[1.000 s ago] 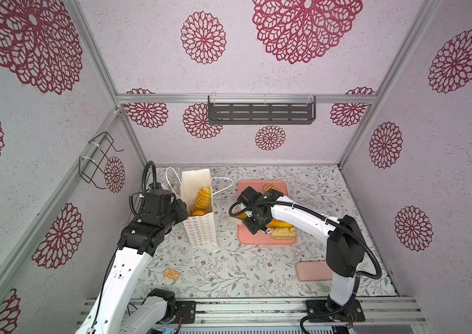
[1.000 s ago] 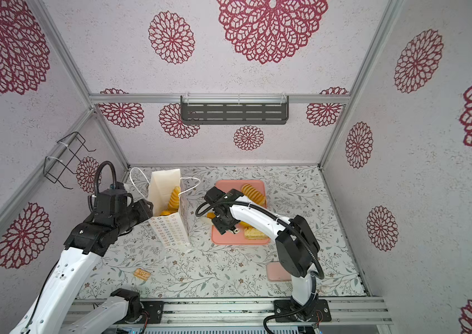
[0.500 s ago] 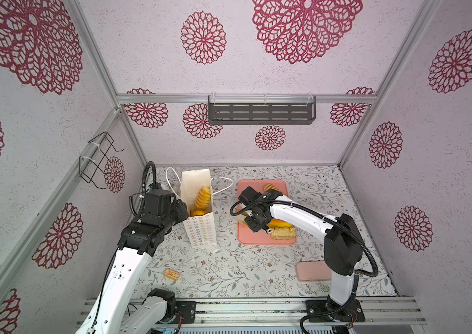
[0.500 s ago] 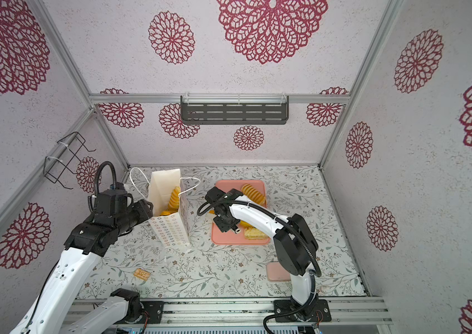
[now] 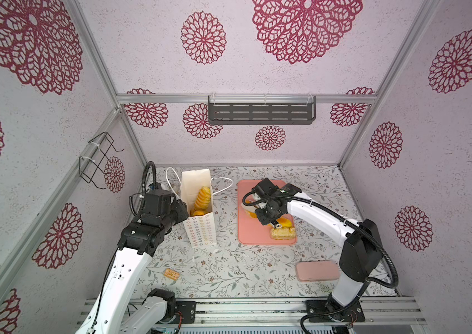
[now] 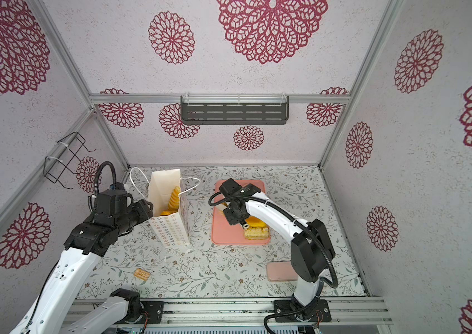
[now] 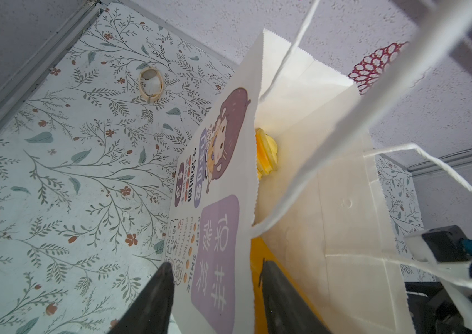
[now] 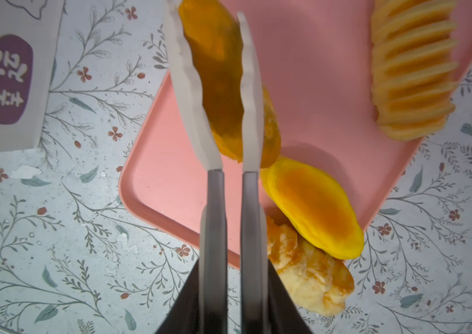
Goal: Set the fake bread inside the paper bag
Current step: 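Lower the right tongs onto the round orange pastry and pinch it, then lift the orange pastry with the right tongs and carry it over the bag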
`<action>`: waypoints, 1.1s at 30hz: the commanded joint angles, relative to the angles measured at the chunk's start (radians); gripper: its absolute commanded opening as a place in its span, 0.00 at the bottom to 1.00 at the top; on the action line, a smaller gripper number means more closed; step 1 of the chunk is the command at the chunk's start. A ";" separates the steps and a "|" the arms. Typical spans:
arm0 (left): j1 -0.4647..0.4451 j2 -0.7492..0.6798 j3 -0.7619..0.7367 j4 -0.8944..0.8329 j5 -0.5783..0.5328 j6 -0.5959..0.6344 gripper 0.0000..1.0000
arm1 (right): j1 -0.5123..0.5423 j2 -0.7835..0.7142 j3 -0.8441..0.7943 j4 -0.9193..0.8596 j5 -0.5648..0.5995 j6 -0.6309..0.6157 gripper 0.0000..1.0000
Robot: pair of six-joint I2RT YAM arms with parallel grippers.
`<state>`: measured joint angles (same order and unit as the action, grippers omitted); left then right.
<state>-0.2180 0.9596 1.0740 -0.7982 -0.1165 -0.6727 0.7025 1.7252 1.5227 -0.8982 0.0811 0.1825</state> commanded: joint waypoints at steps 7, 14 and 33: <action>-0.003 0.008 0.030 0.006 0.003 0.010 0.50 | -0.092 -0.174 0.013 0.082 -0.106 0.091 0.17; -0.003 0.008 0.038 0.001 0.008 0.006 0.43 | -0.108 -0.250 0.127 0.118 -0.155 0.133 0.16; -0.002 -0.001 0.035 0.002 0.019 -0.011 0.25 | 0.058 -0.230 0.202 0.664 -0.580 0.346 0.17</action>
<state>-0.2180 0.9661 1.0969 -0.7994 -0.1009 -0.6785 0.7208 1.4582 1.6752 -0.3626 -0.4461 0.4900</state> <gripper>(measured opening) 0.251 0.278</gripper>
